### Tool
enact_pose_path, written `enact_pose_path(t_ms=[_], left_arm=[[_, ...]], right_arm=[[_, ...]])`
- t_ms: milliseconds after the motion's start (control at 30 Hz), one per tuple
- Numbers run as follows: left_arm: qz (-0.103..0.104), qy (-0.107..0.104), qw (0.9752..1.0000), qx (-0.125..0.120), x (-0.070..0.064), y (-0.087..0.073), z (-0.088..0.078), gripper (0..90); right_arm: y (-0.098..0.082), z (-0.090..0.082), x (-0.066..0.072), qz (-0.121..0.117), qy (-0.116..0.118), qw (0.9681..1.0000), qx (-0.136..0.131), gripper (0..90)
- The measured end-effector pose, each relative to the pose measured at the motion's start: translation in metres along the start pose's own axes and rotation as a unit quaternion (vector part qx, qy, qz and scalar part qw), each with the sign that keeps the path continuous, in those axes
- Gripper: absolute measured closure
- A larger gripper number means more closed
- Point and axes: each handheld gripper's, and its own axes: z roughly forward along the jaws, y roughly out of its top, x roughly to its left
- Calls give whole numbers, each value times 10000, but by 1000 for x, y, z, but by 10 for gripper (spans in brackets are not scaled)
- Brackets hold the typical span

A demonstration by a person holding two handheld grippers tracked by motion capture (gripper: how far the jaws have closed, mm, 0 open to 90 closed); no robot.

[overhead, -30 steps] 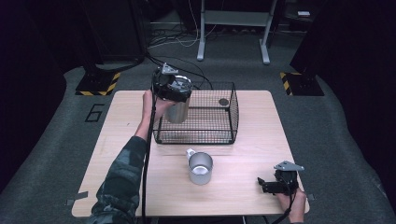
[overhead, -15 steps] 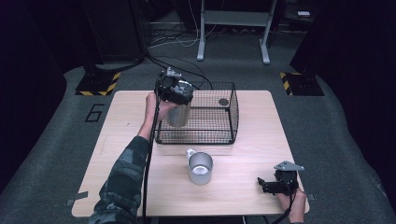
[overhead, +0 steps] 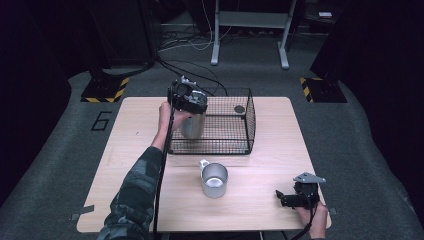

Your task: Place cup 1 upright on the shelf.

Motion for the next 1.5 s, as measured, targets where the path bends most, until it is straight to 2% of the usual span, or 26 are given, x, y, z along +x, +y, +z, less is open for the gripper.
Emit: enact_pose_path(t_ms=[100, 267, 400, 467, 733, 900, 1033, 1133, 1167, 1300, 1333, 1500], left_arm=[[-18, 14, 10000, 72, 1, -1, 3, 39], [-214, 80, 9997, 35, 3, -4, 11, 39], [-234, 164, 9996, 54, 2, -5, 16, 39], [-177, 185, 9996, 100, 2, -8, 19, 39], [-313, 185, 9993, 105, 4, -17, 28, 39], [-417, 168, 9990, 15, 5, -21, 27, 38], [-324, 145, 9994, 45, 4, -28, 23, 37], [-311, 118, 9994, 52, 4, -30, 21, 36], [-362, 116, 9993, 13, 4, -30, 21, 36], [-298, 134, 9995, 56, 4, -31, 19, 35], [-349, 164, 9993, -7, 3, -31, 20, 33], [-311, 177, 9993, -76, 2, -30, 14, 1]], right_arm=[[0, 0, 0, -2, -1, 10000, -1, 4], [0, 0, 0, -3, -4, 10000, -3, 4], [0, 0, 0, -5, -5, 10000, -4, 5], [0, 0, 0, -32, -5, 10000, 1, 5], [0, 0, 0, -27, -1, 10000, 4, 6], [0, 0, 0, -26, -2, 10000, 4, 6], [0, 0, 0, -24, -4, 10000, 4, 6], [0, 0, 0, -32, -3, 10000, 3, 6], [0, 0, 0, -32, -3, 10000, 3, 6], [0, 0, 0, -28, -3, 10000, 5, 6], [0, 0, 0, -29, -2, 10000, 4, 6], [0, 0, 0, -25, -4, 10000, 5, 6]])
